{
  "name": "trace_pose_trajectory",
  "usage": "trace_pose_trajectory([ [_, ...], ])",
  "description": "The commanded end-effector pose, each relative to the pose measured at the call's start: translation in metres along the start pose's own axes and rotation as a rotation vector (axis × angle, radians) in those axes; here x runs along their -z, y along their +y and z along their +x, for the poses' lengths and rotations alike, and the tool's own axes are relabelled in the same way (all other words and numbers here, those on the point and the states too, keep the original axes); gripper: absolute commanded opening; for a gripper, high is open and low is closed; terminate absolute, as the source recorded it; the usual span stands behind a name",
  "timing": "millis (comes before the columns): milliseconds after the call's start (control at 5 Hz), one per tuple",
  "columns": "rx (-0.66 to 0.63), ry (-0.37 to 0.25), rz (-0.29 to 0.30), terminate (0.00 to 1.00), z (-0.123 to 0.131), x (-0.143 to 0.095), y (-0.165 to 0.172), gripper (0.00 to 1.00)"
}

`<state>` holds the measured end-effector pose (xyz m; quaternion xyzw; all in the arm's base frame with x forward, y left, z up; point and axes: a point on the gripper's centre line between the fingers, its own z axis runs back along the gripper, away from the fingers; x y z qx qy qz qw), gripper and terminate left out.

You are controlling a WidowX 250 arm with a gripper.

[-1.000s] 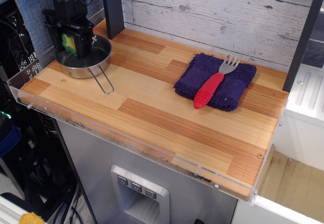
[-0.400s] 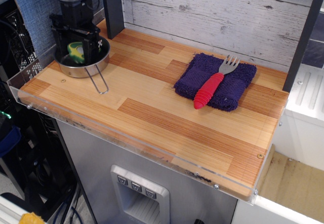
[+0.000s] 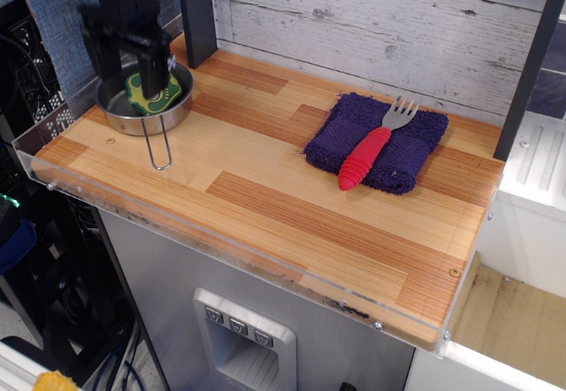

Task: Put the cacicum in the pot

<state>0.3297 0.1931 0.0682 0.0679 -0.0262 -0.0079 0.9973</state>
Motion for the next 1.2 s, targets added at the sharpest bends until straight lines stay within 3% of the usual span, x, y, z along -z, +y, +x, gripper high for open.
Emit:
trace_pose_trajectory([
  [0,0.074,-0.110,-0.039,0.00,0.011,-0.077,-0.041,1.00],
  [400,0.123,-0.091,-0.181,0.00,0.024,-0.075,-0.090,1.00],
  [600,0.081,-0.023,-0.197,0.00,0.020,-0.074,-0.090,1.00],
  [800,0.081,-0.023,-0.197,0.00,0.020,-0.074,-0.090,1.00],
  [1000,0.081,-0.023,-0.197,1.00,0.020,-0.074,-0.090,1.00],
])
